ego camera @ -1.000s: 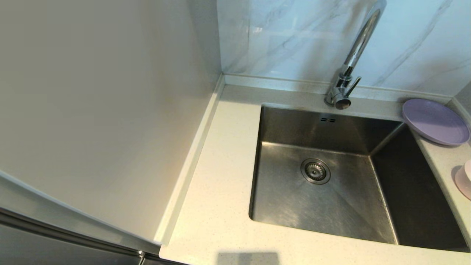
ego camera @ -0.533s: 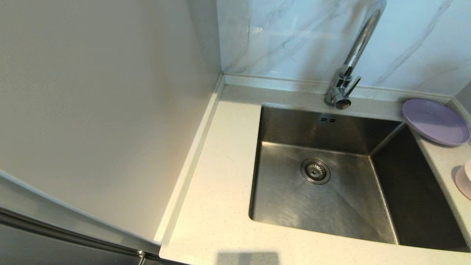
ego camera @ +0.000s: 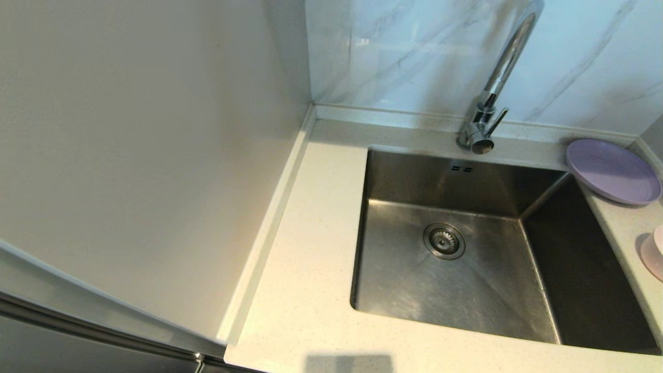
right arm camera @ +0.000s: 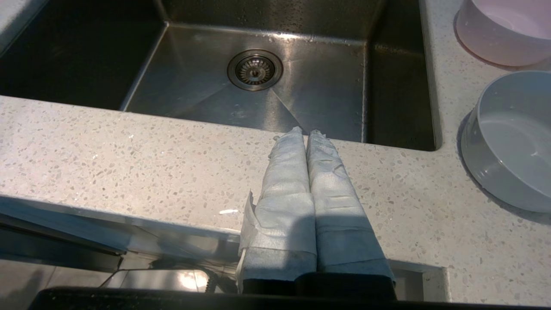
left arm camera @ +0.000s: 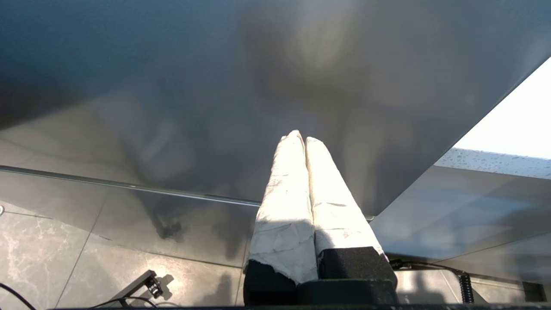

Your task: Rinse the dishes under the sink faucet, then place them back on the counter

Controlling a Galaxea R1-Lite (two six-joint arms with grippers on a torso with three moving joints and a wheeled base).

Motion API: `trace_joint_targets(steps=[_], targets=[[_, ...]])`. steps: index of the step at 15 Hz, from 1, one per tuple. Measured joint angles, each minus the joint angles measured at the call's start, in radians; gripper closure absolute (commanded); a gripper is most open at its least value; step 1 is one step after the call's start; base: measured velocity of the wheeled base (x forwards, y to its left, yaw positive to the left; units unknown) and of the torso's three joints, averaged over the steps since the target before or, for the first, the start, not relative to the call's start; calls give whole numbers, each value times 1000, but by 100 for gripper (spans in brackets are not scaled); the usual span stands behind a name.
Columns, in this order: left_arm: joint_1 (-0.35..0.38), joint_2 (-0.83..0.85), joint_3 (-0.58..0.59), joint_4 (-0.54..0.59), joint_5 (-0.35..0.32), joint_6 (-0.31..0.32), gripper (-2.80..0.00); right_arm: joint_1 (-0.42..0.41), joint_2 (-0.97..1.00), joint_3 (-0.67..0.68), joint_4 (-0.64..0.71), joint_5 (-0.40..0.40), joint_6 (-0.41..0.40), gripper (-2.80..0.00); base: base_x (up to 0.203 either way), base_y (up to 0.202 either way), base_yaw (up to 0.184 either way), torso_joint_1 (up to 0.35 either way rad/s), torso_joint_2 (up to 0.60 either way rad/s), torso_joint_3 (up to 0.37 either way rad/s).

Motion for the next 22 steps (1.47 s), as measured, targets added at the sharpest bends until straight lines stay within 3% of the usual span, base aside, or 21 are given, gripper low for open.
trace_joint_targets(steps=[22], targets=[[0, 0, 0, 0, 0, 0, 0, 0, 0, 0, 2, 0, 0, 0, 0, 0, 0, 0, 0, 0]])
